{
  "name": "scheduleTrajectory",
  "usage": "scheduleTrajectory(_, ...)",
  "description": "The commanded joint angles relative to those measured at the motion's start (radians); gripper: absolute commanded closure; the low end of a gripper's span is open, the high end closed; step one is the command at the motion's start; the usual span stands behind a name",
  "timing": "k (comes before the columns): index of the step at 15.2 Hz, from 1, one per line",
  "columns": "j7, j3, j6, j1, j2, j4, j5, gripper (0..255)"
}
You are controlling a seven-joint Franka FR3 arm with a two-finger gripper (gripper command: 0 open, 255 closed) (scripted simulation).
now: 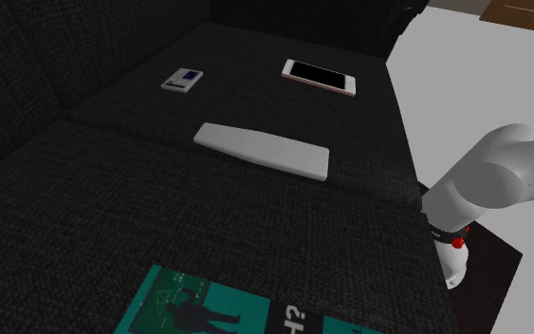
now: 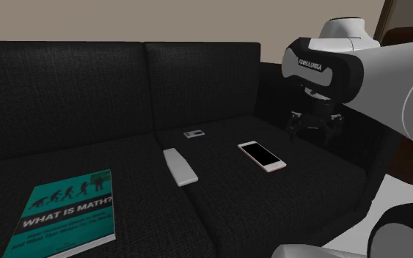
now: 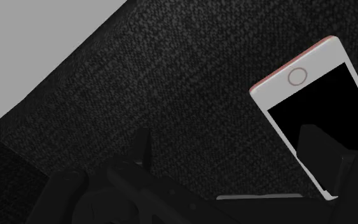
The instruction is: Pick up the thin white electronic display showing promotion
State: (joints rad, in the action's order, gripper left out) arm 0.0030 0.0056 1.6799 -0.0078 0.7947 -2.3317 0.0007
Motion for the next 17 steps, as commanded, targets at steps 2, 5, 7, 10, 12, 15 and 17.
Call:
scheduleTrajectory(2, 0.035, 0.026, 0.0, 0.004, -0.01, 0.005, 0.013, 0)
scheduleTrajectory(5, 0.138, 0.102, 0.002, 0.013, -0.048, 0.028, 0.051, 0)
scheduleTrajectory(7, 0.207, 0.151, 0.004, 0.019, -0.081, 0.051, 0.073, 0)
scheduleTrajectory(10, 0.31, 0.225, 0.009, 0.023, -0.142, 0.096, 0.101, 0)
scheduleTrajectory(12, 0.379, 0.273, 0.012, 0.023, -0.189, 0.134, 0.115, 0)
scheduleTrajectory(15, 0.484, 0.345, 0.016, 0.019, -0.27, 0.2, 0.127, 0)
scheduleTrajectory(17, 0.556, 0.393, 0.018, 0.015, -0.331, 0.252, 0.128, 0)
